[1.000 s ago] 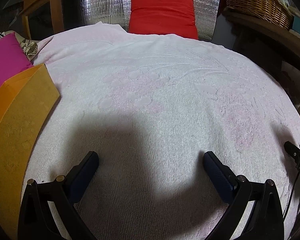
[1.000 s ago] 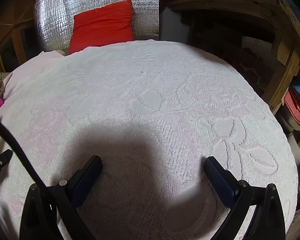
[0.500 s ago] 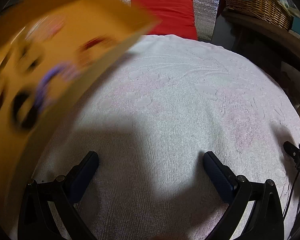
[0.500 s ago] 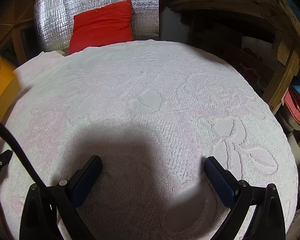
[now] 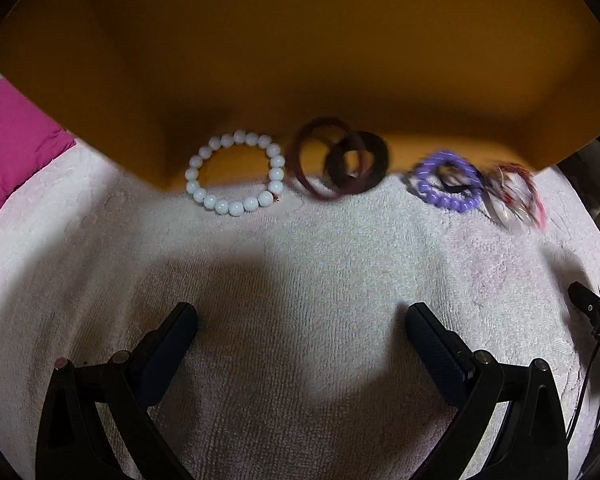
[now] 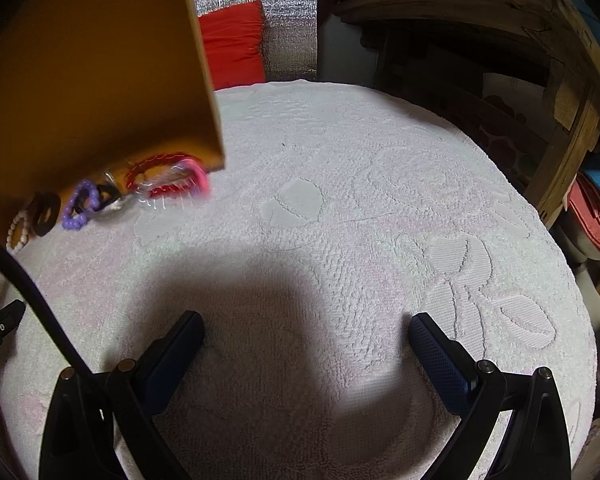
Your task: Organize jewelry
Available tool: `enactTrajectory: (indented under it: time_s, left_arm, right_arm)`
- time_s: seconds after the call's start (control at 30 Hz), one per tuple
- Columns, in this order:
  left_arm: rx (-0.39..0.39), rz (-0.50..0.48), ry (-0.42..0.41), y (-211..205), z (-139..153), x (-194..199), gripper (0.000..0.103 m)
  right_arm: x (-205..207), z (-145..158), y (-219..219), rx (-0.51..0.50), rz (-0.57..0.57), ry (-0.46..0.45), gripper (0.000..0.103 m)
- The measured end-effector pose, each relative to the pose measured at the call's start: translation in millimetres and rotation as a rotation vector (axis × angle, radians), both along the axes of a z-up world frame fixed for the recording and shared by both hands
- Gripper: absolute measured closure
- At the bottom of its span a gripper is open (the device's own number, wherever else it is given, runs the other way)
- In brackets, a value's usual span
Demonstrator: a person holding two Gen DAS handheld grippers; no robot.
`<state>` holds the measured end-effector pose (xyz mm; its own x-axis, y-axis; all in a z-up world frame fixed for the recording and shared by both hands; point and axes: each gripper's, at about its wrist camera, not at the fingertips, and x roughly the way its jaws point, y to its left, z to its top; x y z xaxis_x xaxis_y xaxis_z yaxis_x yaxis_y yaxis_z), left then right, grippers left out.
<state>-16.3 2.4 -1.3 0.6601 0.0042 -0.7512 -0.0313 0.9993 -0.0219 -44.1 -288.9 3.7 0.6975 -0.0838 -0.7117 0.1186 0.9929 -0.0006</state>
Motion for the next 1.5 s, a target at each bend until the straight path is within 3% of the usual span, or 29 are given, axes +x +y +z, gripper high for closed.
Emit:
enactTrajectory:
  time_s: [0.8,0.93,1.03,1.17,1.27,1.33,1.4,1.5]
  left_arm:
    - [-0.017,-0.001,0.004,-1,-2,4,0.000]
    - [-0.015,0.000,0.001,-1,-2,3,0.000]
    - [-0.014,0.000,0.001,-1,-2,3,0.000]
    - [-0.013,0.017,0.004,-2,-2,4,0.000]
    - [-0.021,0.037,0.094,-3,4,4,0.000]
    - [-0.060,0.040,0.163,1,12,2,0.000]
    - [-0.081,0.069,0.125,8,32,-12,0.000]
    - [0.028,0.133,-0.049,15,89,-59,0.000]
  right_arm:
    - [-1,0,1,0.003,-0.006,-0.005,0.000]
    - [-2,3,1,0.028,-0.019,0.053,0.000]
    - [-10,7,-8,0.123,-0.020,0.124,0.000]
    - [-22,7,-1,0.051,0.004,0.201,0.000]
    - [-26,15,-5,0.132,-0.034,0.251,0.000]
    - [-34,32,-3,0.160,-0.023,0.215,0.000]
    - [-45,58,7,0.119,0.017,0.144,0.000]
    - [-73,106,26,0.101,0.105,0.039,0.000]
